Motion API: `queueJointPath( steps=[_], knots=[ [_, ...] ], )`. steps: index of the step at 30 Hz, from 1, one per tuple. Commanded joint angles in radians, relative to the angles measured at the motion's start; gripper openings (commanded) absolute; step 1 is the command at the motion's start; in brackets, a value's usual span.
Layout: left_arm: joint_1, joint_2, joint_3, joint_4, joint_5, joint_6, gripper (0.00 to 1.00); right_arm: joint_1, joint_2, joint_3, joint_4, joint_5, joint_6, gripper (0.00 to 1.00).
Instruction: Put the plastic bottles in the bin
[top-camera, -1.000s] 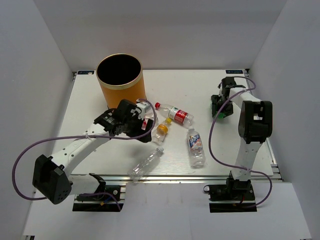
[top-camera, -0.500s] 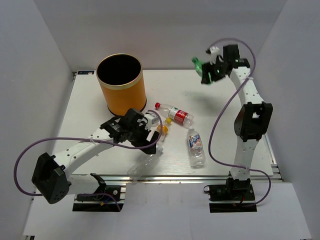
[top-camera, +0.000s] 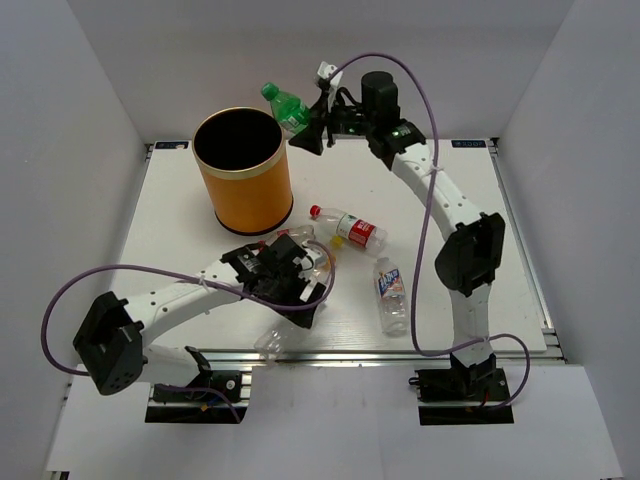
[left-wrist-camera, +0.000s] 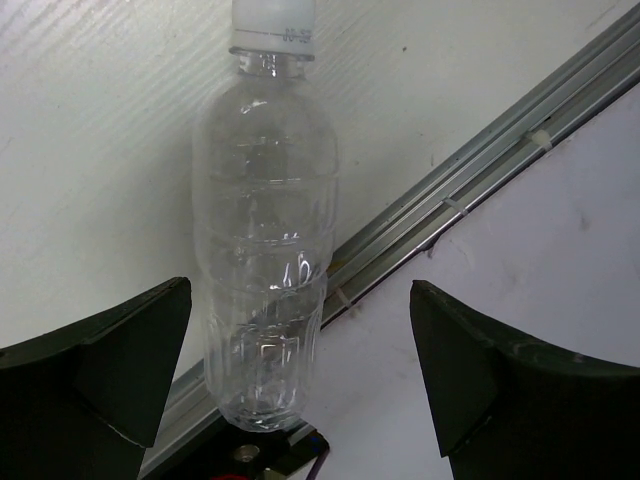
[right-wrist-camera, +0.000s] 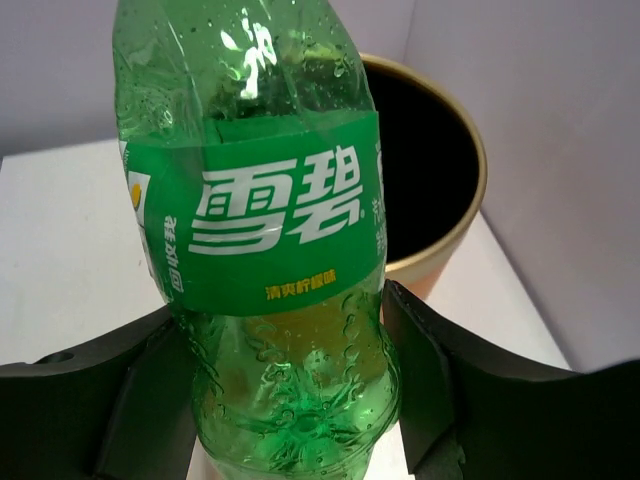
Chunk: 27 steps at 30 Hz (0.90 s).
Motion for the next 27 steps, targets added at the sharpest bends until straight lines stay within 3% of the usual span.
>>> queueJointPath(
  steps=[1, 7, 10, 16, 17, 18, 27],
  knots=[
    [-0.037, -0.015, -0.004, -0.010, -0.047, -0.078, 1.00, 0.017, 0.053, 0.049, 0.365, -0.059, 0.181, 0.00],
    [-0.083, 0.005, -0.003, -0.028, -0.085, -0.158, 1.00, 0.089, 0.189, 0.102, 0.606, -0.007, 0.318, 0.00],
    [-0.104, 0.025, 0.007, -0.051, -0.103, -0.181, 1.00, 0.128, 0.266, 0.205, 0.632, 0.028, 0.338, 0.00],
    [-0.134, 0.057, 0.007, -0.061, -0.136, -0.259, 1.00, 0.195, 0.324, 0.202, 0.708, 0.128, 0.305, 0.01],
    [-0.134, 0.057, 0.007, -0.050, -0.136, -0.259, 1.00, 0.200, 0.334, 0.204, 0.703, 0.143, 0.303, 0.56],
    [-0.144, 0.057, 0.007, -0.050, -0.136, -0.273, 1.00, 0.202, 0.335, 0.204, 0.703, 0.164, 0.312, 0.89],
    [-0.154, 0.120, 0.010, -0.032, -0.163, -0.296, 1.00, 0.156, 0.199, 0.158, 0.636, 0.189, 0.262, 0.91]
  ],
)
